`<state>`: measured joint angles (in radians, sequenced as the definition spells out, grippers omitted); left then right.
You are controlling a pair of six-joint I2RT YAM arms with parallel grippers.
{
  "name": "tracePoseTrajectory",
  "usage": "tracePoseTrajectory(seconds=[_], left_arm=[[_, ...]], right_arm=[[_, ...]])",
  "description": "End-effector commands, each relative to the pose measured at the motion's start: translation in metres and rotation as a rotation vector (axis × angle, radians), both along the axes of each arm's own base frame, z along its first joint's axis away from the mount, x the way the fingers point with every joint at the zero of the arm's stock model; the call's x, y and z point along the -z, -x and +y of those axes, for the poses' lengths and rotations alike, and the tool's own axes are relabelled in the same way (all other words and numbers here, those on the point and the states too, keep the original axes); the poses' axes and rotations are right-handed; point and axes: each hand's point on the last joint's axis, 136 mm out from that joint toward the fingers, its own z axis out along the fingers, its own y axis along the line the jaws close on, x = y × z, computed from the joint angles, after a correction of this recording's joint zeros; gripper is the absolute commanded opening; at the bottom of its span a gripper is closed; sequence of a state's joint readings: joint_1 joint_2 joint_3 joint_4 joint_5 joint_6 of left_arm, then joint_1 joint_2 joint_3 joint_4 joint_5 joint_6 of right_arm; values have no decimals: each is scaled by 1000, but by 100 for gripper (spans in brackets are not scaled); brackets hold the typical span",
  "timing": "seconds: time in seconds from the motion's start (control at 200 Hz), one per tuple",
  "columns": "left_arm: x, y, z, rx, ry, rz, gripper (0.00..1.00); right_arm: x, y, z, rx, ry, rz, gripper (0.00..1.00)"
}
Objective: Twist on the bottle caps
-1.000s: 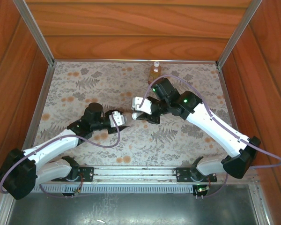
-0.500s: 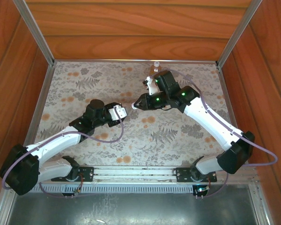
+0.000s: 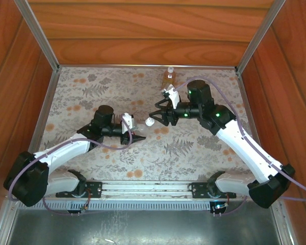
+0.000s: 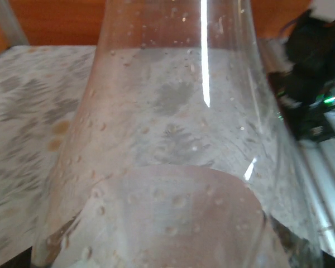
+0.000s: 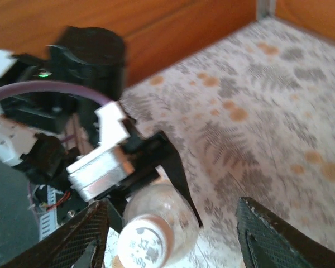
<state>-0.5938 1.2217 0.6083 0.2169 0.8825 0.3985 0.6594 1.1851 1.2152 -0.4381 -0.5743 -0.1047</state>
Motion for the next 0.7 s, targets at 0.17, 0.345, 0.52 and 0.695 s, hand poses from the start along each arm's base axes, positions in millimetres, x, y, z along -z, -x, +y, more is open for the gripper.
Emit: tracePoseTrajectory(seconds=[0.17, 0.345, 0.52, 0.695], left_arm=[[-44, 35, -5, 231, 138, 57, 59], [-49, 35, -4, 228, 143, 41, 59], [-50, 30, -5, 205, 139, 25, 59], [-54, 28, -4, 196, 144, 14, 59]], right_arm=[[-24, 40, 18, -376, -182, -144, 63], [-18, 46, 20, -428, -188, -96, 58], [-12, 52, 20, -470, -190, -54, 57], [-4, 50, 21, -466, -173, -49, 45]])
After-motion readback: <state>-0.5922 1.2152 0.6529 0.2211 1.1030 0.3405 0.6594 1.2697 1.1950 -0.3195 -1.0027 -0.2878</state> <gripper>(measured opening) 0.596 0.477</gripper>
